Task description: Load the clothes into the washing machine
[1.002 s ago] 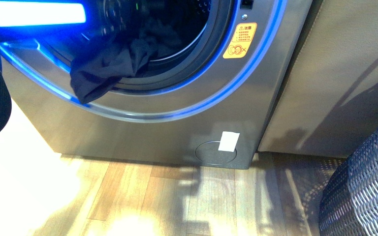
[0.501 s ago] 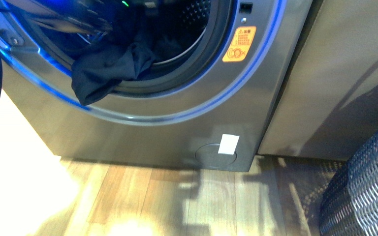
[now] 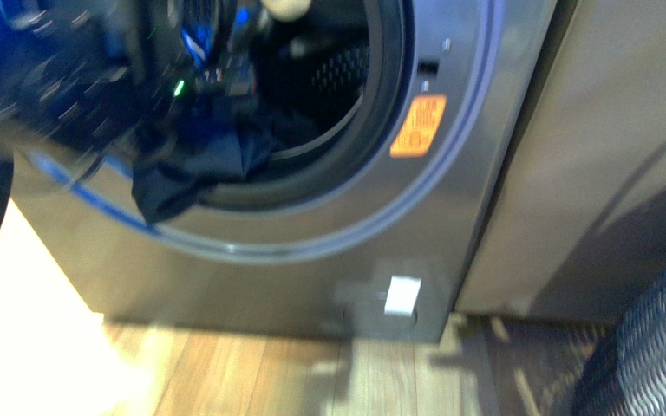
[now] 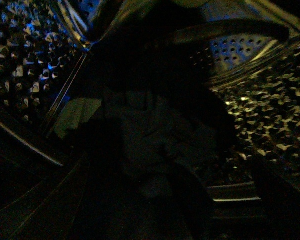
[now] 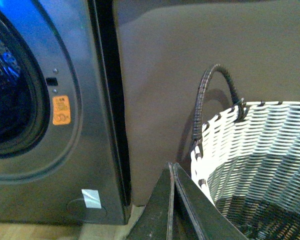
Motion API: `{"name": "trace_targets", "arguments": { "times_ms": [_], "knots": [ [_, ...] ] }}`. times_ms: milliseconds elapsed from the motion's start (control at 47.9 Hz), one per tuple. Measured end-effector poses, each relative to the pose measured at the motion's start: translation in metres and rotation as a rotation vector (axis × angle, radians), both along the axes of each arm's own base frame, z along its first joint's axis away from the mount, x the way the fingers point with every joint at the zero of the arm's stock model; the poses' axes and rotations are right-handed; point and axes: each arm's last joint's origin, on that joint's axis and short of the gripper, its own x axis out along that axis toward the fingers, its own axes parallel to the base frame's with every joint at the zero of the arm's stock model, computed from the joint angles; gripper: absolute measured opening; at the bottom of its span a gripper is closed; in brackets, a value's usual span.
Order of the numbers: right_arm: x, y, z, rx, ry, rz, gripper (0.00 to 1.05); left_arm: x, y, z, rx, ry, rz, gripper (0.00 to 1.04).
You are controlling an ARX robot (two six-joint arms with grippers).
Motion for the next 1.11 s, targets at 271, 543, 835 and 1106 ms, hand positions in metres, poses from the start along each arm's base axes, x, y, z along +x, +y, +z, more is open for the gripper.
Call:
{"name": "trace_targets", "arguments": {
  "times_ms": [271, 543, 835, 1106],
  "knots": [
    [-0.002, 0.0, 0.002, 0.0, -0.027, 0.0, 0.02, -0.052, -0.005, 0.03, 0.029, -0.029, -0.066, 0.98],
    [-0.002, 0.0, 0.002, 0.0, -0.026, 0.0, 0.02, -0.101, -0.001, 0.09, 0.052, -0.111, -0.118, 0.98],
    [-0.002, 0.0, 0.002, 0.0, -0.026, 0.0, 0.02, -0.19, 0.018, 0.129, 0.043, -0.237, -0.179, 0.98],
    [-0.002, 0.0, 0.002, 0.0, -0.026, 0.0, 0.02, -0.278, 0.047, 0.085, 0.073, -0.123, 0.019, 0.46]
  ]
}}
